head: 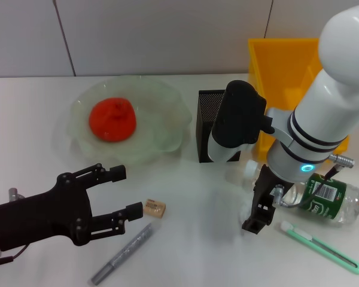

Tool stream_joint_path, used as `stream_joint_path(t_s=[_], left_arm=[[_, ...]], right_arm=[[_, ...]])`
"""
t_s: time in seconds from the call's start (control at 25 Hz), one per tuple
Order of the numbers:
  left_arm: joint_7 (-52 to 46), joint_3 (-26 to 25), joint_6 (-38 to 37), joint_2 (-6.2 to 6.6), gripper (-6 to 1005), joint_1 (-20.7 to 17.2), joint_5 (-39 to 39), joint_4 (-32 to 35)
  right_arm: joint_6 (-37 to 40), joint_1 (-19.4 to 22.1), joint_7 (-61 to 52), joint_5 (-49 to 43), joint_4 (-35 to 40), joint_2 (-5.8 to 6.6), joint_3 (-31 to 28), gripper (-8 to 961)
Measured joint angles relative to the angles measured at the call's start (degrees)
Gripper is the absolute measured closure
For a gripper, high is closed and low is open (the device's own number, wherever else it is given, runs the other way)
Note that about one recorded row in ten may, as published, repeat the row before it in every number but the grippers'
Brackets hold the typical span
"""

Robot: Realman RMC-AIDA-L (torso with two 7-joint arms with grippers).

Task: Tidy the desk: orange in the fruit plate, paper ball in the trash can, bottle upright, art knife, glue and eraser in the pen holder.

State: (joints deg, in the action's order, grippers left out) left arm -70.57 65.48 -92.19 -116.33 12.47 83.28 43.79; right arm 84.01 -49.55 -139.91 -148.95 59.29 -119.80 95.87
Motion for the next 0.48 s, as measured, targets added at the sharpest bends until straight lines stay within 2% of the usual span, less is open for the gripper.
stream_joint_path(t_s=[0.12, 0.24, 0.48], left_arm=[[0.0, 0.0, 0.0, -0.03, 190, 0.03, 0.03, -0.24], [0.18, 0.0, 0.07, 0.09, 191, 0.03, 0.05, -0.69], [1.32, 0.0, 0.1, 0.04, 191, 0.01, 0.05, -1.24]], right_arm=[[1.56, 0.43, -0.11, 0.0, 1.51, 0.07, -0.23, 272], [5.36, 1.85, -0.22, 0.0, 6.91, 0.23, -2.21, 350], [15.57, 4.54, -2.51, -4.0, 22.28, 0.47, -8.23, 378]])
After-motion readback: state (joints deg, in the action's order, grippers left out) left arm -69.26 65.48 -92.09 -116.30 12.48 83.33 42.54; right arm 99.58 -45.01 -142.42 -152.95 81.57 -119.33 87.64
